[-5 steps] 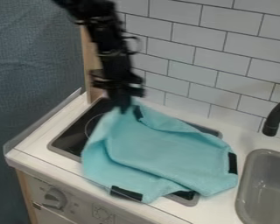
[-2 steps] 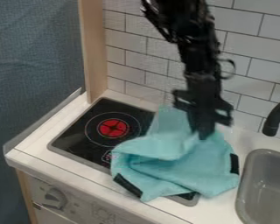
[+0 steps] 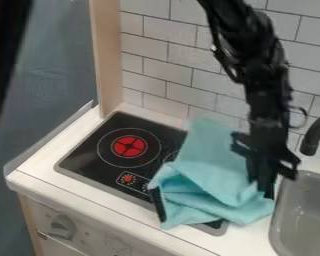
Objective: Fold the cloth from the left to the right
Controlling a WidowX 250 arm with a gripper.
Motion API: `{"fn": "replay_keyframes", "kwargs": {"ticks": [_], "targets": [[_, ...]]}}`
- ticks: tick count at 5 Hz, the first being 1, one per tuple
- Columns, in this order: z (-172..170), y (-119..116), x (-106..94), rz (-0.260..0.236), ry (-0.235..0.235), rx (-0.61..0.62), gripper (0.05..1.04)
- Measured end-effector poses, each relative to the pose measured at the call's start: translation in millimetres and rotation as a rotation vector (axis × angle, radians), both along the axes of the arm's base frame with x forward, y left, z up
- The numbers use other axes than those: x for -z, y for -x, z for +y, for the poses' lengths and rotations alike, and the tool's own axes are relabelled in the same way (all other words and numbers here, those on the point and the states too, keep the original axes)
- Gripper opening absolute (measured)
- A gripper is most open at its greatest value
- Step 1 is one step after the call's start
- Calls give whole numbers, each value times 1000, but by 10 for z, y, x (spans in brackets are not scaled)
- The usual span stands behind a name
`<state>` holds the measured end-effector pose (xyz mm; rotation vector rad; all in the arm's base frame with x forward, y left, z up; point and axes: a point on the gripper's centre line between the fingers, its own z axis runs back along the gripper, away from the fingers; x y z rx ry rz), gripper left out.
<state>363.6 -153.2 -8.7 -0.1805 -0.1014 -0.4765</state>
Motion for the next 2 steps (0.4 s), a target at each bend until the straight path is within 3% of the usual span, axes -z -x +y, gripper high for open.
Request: {"fn": "replay_keyframes", "kwargs": {"ticks": [1, 2], "targets": [[-76, -5, 215, 12, -6, 18, 93], [-138, -23, 253, 25, -26, 41, 267]]}}
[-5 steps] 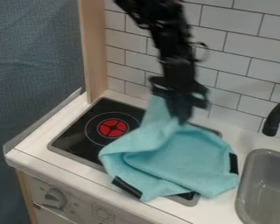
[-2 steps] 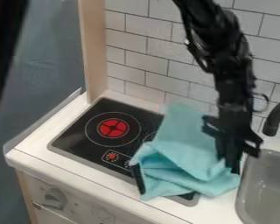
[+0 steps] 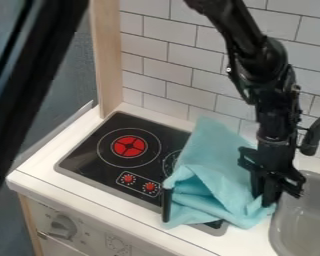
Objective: Fold the cloth from the left to the right
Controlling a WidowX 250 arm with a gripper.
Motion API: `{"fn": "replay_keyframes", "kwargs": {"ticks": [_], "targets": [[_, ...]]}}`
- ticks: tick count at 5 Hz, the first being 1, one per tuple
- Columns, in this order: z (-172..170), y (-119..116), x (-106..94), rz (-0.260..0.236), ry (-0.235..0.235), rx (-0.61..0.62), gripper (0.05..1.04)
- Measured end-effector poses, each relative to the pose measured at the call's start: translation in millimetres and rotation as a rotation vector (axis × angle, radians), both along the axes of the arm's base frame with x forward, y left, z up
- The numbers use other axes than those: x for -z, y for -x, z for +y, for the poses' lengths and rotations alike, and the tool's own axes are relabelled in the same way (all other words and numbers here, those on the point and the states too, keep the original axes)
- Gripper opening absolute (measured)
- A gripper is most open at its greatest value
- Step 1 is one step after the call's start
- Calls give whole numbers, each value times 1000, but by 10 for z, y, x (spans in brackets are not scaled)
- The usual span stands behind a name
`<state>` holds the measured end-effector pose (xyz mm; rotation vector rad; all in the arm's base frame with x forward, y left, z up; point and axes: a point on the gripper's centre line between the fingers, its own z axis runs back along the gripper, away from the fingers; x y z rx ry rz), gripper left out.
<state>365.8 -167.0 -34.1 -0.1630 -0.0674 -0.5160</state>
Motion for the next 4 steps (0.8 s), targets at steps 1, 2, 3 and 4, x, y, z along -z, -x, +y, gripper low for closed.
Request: {"fn": "replay_keyframes", "kwargs": {"ticks": [1, 2, 3, 4], "targets": [[-9, 2, -1, 1, 5, 0, 503], [-18, 9, -7, 1, 13, 2, 745], [-17, 39, -17, 1, 20, 1, 959], [-8, 69, -47, -7, 24, 12, 992]]}}
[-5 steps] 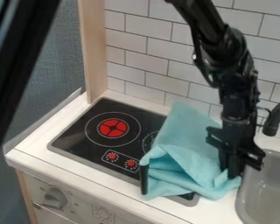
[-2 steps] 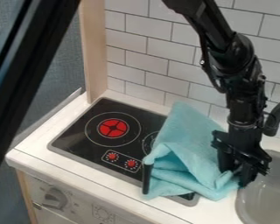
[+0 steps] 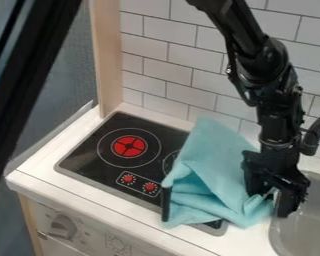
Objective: Fold the cloth from the left to the right
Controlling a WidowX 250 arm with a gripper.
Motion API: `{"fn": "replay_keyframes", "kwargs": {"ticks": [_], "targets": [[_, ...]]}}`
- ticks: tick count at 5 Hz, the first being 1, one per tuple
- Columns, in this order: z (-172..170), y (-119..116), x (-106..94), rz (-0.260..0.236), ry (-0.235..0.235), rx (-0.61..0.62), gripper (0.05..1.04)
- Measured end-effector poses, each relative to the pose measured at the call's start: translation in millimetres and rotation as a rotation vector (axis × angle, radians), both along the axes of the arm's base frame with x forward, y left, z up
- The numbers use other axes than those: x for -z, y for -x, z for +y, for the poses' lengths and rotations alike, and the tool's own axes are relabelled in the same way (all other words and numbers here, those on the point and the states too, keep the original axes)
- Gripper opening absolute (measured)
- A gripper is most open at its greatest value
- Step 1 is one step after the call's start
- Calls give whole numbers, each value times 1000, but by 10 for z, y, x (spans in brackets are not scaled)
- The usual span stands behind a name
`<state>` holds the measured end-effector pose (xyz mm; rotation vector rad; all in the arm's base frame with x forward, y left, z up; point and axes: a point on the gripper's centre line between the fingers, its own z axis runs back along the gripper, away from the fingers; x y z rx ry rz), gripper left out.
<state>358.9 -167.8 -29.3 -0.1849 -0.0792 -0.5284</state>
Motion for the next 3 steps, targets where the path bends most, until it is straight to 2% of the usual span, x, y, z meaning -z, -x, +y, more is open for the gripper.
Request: {"fn": "replay_keyframes", "kwargs": {"ticks": [1, 2, 3], "targets": [[-10, 15, -2, 5, 7, 8, 996], [13, 3, -160, -30, 2, 13, 999], [13, -44, -403, -77, 8, 18, 1000]]}}
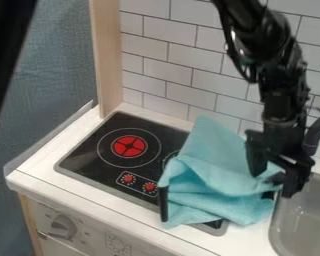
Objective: Fold the cloth from the left to the right
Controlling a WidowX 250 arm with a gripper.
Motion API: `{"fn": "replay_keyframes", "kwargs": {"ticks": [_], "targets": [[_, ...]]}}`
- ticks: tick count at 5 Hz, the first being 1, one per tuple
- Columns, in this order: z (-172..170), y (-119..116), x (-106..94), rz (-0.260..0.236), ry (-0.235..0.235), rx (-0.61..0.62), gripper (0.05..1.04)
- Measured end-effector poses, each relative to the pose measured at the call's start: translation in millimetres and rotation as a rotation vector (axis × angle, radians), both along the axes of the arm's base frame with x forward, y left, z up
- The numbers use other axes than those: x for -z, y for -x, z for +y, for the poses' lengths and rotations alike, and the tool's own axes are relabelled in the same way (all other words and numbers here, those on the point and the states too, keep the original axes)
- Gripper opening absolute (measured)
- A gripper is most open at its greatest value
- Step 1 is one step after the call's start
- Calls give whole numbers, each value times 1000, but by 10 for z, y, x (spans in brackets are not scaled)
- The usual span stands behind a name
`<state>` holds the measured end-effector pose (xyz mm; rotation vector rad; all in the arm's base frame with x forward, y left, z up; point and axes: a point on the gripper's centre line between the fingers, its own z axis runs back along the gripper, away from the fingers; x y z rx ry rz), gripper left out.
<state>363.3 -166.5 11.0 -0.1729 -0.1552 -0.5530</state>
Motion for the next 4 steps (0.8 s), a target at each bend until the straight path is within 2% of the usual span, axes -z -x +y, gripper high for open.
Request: {"fn": "replay_keyframes", "kwargs": {"ticks": [1, 3, 4], "targets": [[12, 16, -298, -51, 14, 8, 1000], [73, 164, -646, -114, 29, 22, 999], [89, 216, -655, -87, 18, 34, 1000]]}}
